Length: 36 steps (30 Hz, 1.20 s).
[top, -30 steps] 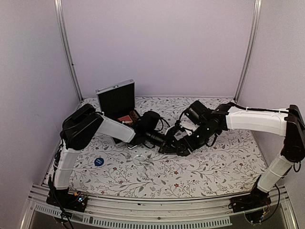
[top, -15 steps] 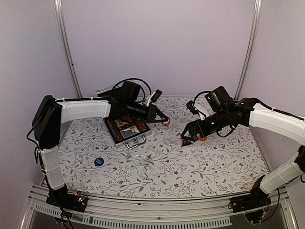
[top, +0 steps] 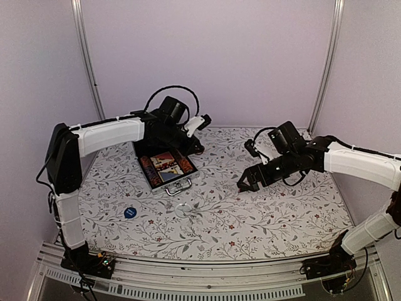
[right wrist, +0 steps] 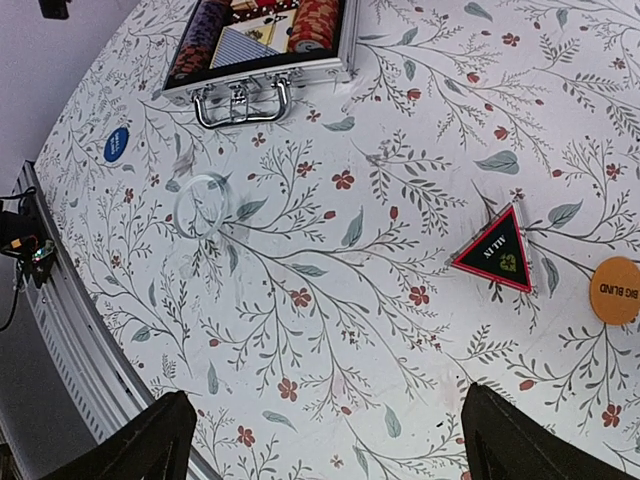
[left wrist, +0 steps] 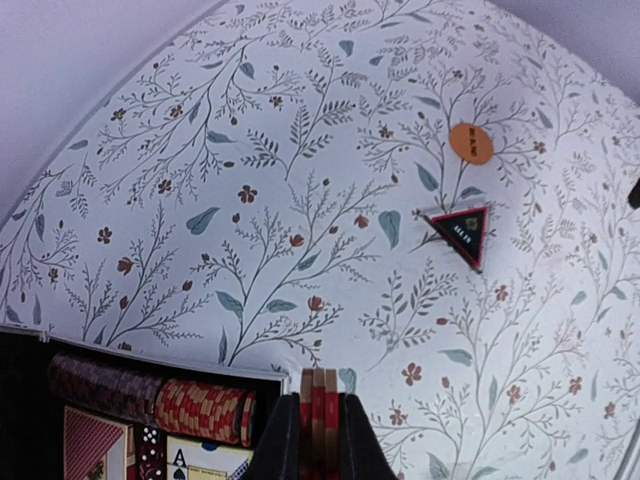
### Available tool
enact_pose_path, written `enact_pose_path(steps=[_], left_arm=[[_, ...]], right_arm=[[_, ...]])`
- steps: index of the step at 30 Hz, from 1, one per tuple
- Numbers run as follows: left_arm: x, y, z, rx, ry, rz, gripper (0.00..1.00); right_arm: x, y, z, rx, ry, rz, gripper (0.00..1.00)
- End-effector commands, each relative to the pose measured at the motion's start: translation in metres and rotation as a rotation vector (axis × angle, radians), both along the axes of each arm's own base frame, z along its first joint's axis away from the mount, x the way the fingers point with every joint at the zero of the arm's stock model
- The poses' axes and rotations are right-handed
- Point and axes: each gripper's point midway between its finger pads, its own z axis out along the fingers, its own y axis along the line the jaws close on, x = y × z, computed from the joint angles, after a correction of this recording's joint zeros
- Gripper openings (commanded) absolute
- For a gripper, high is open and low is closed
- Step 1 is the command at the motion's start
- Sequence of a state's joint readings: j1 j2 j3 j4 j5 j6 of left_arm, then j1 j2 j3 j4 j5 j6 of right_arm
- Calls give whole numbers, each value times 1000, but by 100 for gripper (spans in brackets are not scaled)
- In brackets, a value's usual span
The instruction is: Pack up texas hold em set
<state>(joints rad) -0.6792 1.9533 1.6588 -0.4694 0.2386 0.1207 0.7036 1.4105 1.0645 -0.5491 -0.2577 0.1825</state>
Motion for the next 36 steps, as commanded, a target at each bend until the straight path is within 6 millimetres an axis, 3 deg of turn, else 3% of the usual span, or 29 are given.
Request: enact_pose_path(steps=[1, 9, 18, 36], left_arm=[[6, 15, -35, 185, -32, -68, 0], [10, 16, -71, 276, -2, -121, 0], [18, 22, -95, 325, 12, -111, 0], [26, 36, -109, 366, 31, -82, 0]], right_arm=[[2, 4, -5, 27, -3, 8, 96], [3, 5, -15, 18, 17, 11, 96], [4, 6, -19, 16, 27, 15, 96], [2, 7, -22, 17, 37, 20, 97]])
